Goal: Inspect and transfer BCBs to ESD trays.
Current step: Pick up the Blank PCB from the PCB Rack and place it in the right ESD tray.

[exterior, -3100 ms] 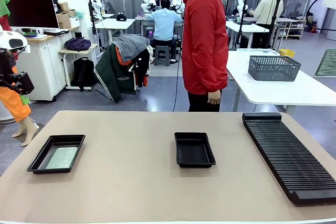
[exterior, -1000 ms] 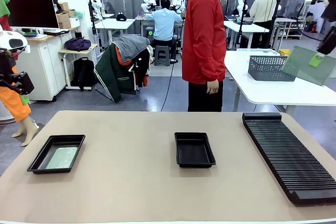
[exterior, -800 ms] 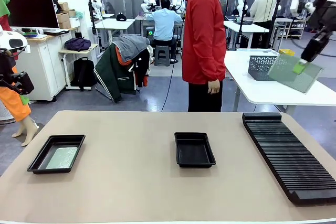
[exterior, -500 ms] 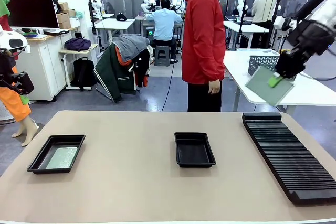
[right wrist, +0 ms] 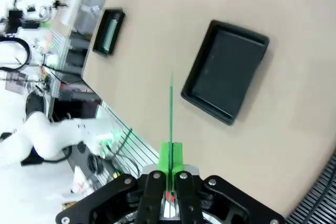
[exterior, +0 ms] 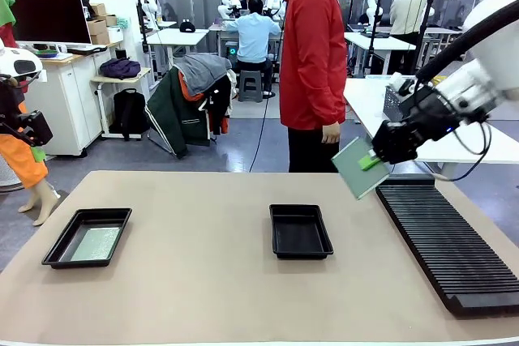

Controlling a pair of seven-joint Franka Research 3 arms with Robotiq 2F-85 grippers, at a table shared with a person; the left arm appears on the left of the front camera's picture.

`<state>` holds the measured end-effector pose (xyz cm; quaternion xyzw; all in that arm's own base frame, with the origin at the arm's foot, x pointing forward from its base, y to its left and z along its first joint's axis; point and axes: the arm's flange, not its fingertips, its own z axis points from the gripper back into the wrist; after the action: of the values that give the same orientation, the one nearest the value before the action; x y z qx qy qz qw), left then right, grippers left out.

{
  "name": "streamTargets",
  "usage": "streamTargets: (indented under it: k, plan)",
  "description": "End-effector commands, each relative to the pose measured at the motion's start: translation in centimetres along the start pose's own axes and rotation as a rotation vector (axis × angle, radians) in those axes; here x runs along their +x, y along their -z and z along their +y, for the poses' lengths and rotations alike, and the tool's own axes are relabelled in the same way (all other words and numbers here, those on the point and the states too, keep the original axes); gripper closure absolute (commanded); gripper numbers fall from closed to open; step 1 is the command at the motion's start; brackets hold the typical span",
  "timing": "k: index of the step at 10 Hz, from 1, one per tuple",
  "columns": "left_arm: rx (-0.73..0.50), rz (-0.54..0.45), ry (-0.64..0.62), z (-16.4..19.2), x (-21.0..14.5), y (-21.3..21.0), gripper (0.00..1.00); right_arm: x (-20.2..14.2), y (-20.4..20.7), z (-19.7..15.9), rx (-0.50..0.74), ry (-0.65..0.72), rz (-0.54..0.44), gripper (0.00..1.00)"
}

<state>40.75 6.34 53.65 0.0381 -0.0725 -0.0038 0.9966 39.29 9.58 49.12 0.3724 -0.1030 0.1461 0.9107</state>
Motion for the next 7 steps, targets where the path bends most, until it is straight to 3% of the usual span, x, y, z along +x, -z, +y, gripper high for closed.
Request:
streamTargets:
  k: [1, 7]
  plan:
    - [-0.006, -0.003, 0.003, 0.2, -0.1, 0.2, 0.0, 0.2, 3.5, 0.1, 0.054, 0.026, -0.072, 0.97]
    - [-0.006, -0.003, 0.003, 0.2, -0.1, 0.2, 0.0, 0.2, 13.0, -4.2, 0.124, 0.116, -0.084, 0.97]
